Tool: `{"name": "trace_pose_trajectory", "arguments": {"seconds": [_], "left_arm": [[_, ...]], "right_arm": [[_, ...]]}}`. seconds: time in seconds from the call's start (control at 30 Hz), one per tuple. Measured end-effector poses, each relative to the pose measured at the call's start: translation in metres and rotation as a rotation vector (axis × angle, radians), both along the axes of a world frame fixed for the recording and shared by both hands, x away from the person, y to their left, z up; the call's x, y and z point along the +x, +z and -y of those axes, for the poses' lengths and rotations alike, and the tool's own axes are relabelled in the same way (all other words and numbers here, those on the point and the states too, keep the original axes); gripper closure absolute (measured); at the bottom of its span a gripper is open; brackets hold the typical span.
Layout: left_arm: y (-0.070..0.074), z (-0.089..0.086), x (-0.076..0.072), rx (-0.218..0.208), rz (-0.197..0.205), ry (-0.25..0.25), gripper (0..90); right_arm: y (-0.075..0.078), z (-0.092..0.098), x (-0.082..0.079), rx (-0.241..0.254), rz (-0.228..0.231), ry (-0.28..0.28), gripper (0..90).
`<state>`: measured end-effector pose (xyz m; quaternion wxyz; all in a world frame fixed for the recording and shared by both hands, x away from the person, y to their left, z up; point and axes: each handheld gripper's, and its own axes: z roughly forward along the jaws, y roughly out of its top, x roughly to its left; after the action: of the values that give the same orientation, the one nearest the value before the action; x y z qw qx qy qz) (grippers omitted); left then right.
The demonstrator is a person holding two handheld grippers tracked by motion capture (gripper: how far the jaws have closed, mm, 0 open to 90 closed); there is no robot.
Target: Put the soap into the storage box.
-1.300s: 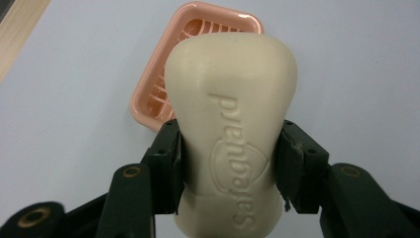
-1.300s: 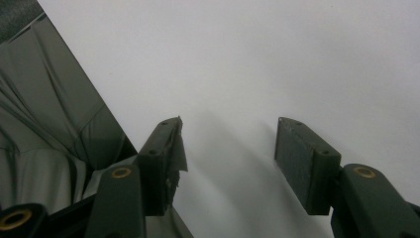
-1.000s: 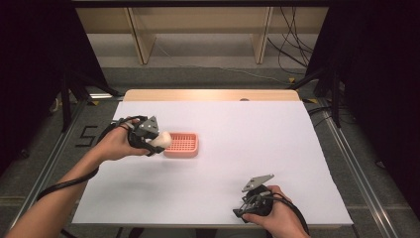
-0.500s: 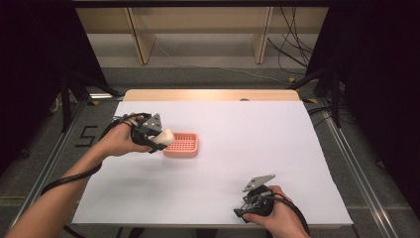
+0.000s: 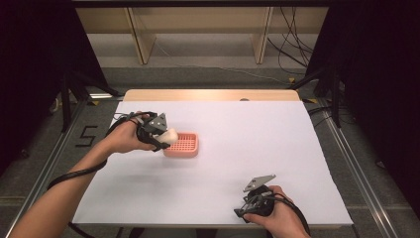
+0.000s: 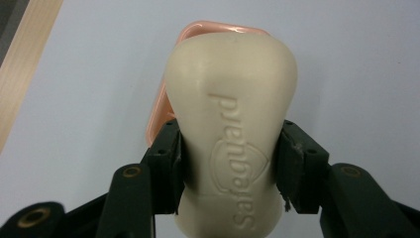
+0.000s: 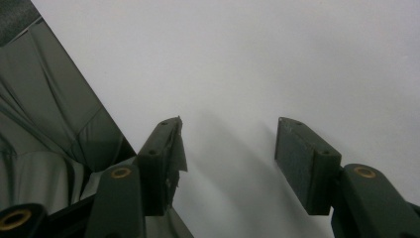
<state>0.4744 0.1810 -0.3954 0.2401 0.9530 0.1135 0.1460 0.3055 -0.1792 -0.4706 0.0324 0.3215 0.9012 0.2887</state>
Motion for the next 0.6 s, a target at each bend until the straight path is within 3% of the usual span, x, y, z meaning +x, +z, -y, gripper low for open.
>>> {"name": "trace_pose_trajectory", "arguments": {"seconds": [0.23,0.27,0.3,0.53,0.6], "left_arm": [[-0.0036,0.0044,0.0037,-0.008,0.001,0.001,49.7],[-0.0021,0.0043,0.0051,0.017,0.003,-0.013,49.7],[-0.0031,0.0056,0.0051,0.002,-0.004,-0.003,49.6],[-0.0021,0.0093,0.0087,0.033,0.012,-0.033,49.7],[-0.0023,0.0101,0.0095,0.030,0.000,-0.038,49.7]], "right_arm": [[0.0000,-0.0001,-0.0003,0.001,-0.001,-0.002,44.5],[0.0000,-0.0001,-0.0003,0.001,-0.001,-0.002,44.5],[0.0000,-0.0001,-0.0003,0.001,-0.001,-0.001,44.5],[0.0001,0.0000,-0.0003,0.000,-0.004,-0.003,44.5],[0.0002,0.0000,-0.0005,0.001,-0.005,-0.003,44.5]]}}
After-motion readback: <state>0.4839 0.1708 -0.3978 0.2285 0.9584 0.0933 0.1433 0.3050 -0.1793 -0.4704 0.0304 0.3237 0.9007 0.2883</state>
